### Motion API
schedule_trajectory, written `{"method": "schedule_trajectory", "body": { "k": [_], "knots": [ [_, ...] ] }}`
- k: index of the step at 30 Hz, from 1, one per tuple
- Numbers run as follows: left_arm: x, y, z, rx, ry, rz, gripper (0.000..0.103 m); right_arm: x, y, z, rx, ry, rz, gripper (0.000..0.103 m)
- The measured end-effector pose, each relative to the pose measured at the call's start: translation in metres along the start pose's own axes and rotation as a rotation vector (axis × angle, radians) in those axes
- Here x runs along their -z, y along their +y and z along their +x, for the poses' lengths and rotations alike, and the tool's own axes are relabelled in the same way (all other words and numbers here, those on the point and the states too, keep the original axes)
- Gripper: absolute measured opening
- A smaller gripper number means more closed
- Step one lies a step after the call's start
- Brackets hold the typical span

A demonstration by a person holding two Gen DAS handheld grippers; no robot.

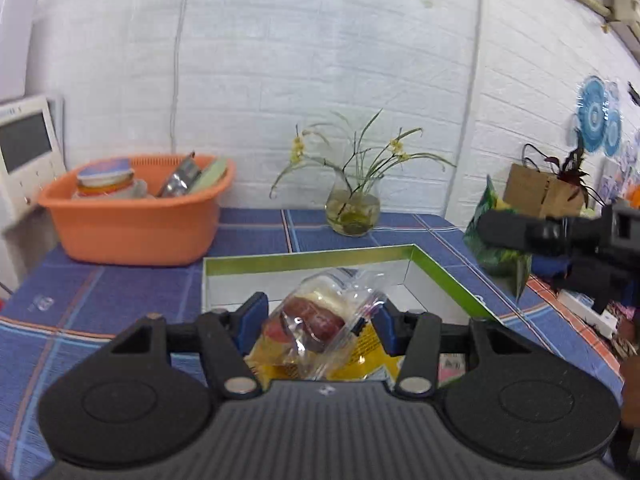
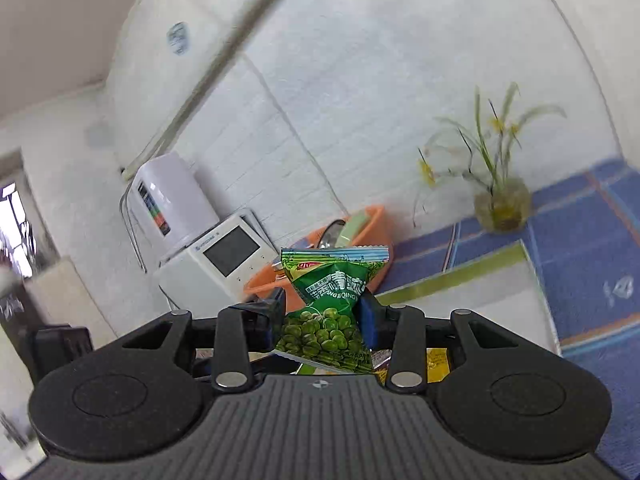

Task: Organize snacks
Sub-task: 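Drop the pastry and green pea packet into the green box, opening both grippers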

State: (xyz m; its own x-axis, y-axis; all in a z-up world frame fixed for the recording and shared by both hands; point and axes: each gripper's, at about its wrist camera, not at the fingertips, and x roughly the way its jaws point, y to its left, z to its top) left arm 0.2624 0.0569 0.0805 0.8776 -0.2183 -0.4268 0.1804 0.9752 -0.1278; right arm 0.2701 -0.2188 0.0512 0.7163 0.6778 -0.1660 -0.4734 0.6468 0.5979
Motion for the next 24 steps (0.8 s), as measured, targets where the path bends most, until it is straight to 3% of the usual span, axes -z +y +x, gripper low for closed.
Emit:
{"method": "schedule_trajectory", "body": {
  "k": [2, 8, 13, 16, 19, 24],
  "knots": [
    [0.002, -0.004, 0.015, -0.029, 0.001, 0.007, 0.051, 0.005, -0.014, 0.011, 0.046, 0.066, 0.007, 0.068],
    [0.018, -0.003, 0.047, -0.083, 0.058, 0.024, 0.051, 0.019, -0.03, 0.028, 0.224, 0.096, -0.102, 0.068],
    [0.032, -0.003, 0.064, -0.085, 0.096, 0.036, 0.054, 0.027, -0.038, 0.034, 0.279, 0.1, -0.134, 0.071],
    [0.031, -0.006, 0.062, -0.102, 0.081, 0.073, 0.063, 0.026, -0.043, 0.034, 0.283, 0.092, -0.109, 0.09],
    [0.027, -0.002, 0.053, -0.106, 0.067, 0.081, 0.066, 0.022, -0.041, 0.03, 0.264, 0.082, -0.088, 0.102],
    [0.019, 0.011, 0.018, -0.144, 0.025, 0.105, 0.072, 0.015, -0.03, 0.018, 0.271, 0.037, -0.133, 0.103]
  ]
}}
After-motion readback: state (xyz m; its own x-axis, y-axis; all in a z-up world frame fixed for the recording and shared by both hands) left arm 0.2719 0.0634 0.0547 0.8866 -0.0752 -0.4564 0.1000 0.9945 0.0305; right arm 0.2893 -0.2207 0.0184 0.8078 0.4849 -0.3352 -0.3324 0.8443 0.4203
